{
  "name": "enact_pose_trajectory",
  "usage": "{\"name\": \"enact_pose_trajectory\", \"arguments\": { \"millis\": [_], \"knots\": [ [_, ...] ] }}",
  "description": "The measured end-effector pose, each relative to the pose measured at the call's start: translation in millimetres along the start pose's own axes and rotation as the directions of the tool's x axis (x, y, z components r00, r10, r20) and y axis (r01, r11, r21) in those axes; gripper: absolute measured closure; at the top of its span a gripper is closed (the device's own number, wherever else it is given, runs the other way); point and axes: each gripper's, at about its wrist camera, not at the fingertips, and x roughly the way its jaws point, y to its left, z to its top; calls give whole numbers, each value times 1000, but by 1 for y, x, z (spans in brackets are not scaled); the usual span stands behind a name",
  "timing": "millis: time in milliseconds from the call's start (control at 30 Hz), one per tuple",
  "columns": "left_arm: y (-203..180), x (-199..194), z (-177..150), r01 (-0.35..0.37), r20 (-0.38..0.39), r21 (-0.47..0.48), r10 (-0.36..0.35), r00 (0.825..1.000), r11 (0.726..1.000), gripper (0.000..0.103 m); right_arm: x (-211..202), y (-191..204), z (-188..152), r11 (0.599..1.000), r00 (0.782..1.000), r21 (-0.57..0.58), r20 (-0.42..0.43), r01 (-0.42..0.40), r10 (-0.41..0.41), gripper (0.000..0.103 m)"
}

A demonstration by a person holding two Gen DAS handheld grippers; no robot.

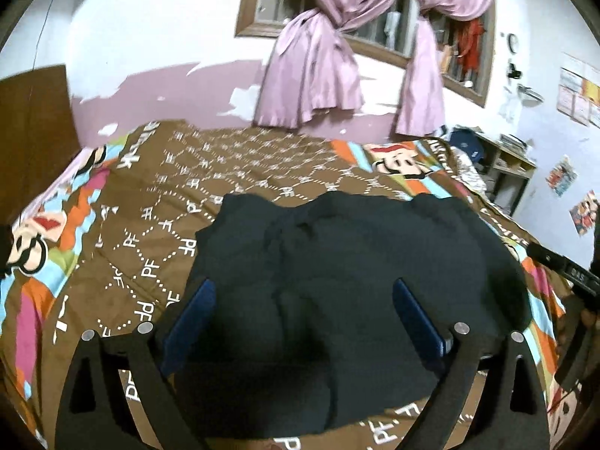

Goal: Fold large clothes
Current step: 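Lower the black jacket bundle onto the bedspread and open both tools, then press the black bundle flat with both tools and pull them back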

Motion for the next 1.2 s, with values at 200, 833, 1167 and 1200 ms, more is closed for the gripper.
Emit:
{"name": "enact_pose_trajectory", "arguments": {
  "millis": [200, 833, 1167, 1200],
  "knots": [
    [-22, -34, -1, 47, 49, 12, -47, 998, 999, 9, -38, 25, -4, 998, 998, -59, 47, -36, 39, 0],
    [-41, -127, 14, 59, 157, 155, -84, 984, 986, 8, -130, 50, -4, 988, 986, -134, 139, -72, 91, 0],
    [-49, -165, 13, 41, 173, 275, -91, 981, 960, 8, -165, 69, -10, 982, 987, -173, 127, -80, 103, 0],
    [-50, -169, 14, 39, 170, 286, -91, 981, 957, 8, -168, 72, -11, 980, 987, -180, 124, -83, 106, 0]
  ]
}}
